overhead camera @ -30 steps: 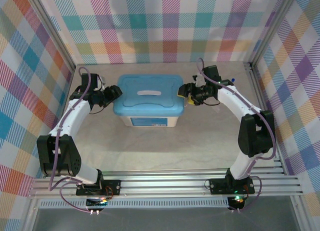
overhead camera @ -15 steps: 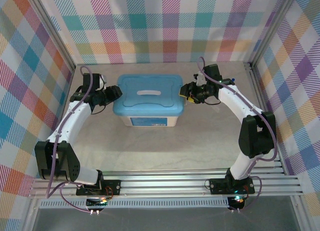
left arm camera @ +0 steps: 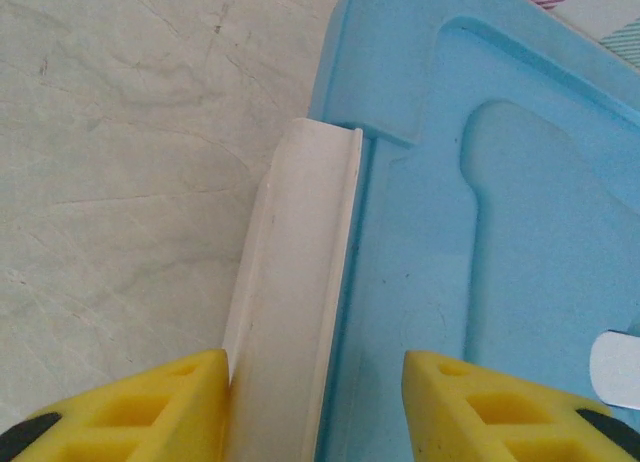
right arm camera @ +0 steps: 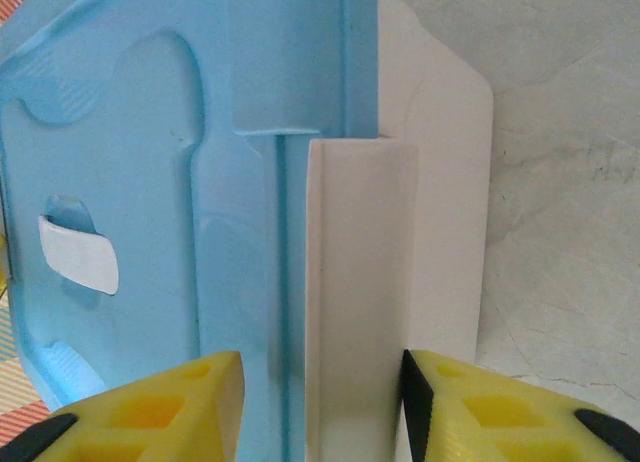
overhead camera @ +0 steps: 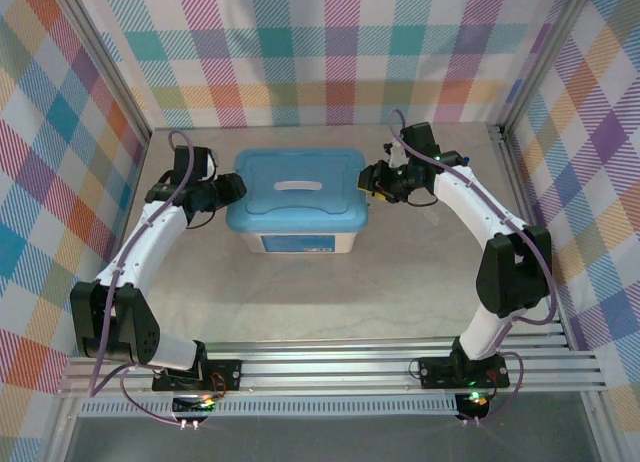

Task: Organize the chemistry lab equipment

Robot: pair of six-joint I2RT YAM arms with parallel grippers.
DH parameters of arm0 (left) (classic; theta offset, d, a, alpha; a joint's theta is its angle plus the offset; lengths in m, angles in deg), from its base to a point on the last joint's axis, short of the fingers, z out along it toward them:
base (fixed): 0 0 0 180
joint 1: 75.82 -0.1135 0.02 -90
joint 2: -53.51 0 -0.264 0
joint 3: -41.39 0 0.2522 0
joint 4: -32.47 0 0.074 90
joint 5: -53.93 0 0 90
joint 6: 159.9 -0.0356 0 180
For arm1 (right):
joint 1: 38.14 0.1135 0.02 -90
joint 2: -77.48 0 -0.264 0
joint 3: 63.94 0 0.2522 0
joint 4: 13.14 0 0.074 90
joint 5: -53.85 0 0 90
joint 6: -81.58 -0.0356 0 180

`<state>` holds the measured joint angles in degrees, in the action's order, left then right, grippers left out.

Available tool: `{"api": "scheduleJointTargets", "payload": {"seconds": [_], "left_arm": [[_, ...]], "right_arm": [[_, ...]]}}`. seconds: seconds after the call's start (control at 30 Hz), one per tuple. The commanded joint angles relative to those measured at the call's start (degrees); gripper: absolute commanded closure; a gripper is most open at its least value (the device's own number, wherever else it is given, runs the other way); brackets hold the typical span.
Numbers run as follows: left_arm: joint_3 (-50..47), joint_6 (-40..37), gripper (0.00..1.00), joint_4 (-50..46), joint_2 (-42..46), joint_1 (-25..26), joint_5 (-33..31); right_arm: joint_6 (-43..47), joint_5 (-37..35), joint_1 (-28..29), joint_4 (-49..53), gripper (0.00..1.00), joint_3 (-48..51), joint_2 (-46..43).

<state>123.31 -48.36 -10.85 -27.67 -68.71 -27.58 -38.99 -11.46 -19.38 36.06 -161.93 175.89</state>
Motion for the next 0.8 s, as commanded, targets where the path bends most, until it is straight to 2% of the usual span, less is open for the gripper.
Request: {"api": "scheduleJointTargets", "payload": {"seconds": [0.0, 0.2, 0.4, 0.6, 0.77], "left_arm": [[1.64, -0.56, 0.52, -1.51, 0.73, 2.94, 3.66], [2.72, -0.81, 0.57, -2.23, -0.04, 4.86, 2.60], [4.17, -1.03, 0.57, -2.86, -1.49, 6.88, 1.44], [5.36, -0.35, 0.51, -2.35, -3.56, 8.03, 1.08], [7.85, 0.52, 0.49, -2.21, -6.69, 10.03, 0.65]], "right_arm": [[1.56, 2.12, 2.65, 0.87, 0.54, -3.34, -1.25], [2.31, -0.31, 4.75, 3.05, 0.59, -6.01, 0.26], [2.36, -1.35, 6.09, 3.84, 0.59, -7.61, 1.46], [2.77, -2.00, 6.16, 4.21, 0.56, -8.36, 2.12], [2.98, -3.23, 5.70, 5.08, 0.49, -9.20, 2.29]]}}
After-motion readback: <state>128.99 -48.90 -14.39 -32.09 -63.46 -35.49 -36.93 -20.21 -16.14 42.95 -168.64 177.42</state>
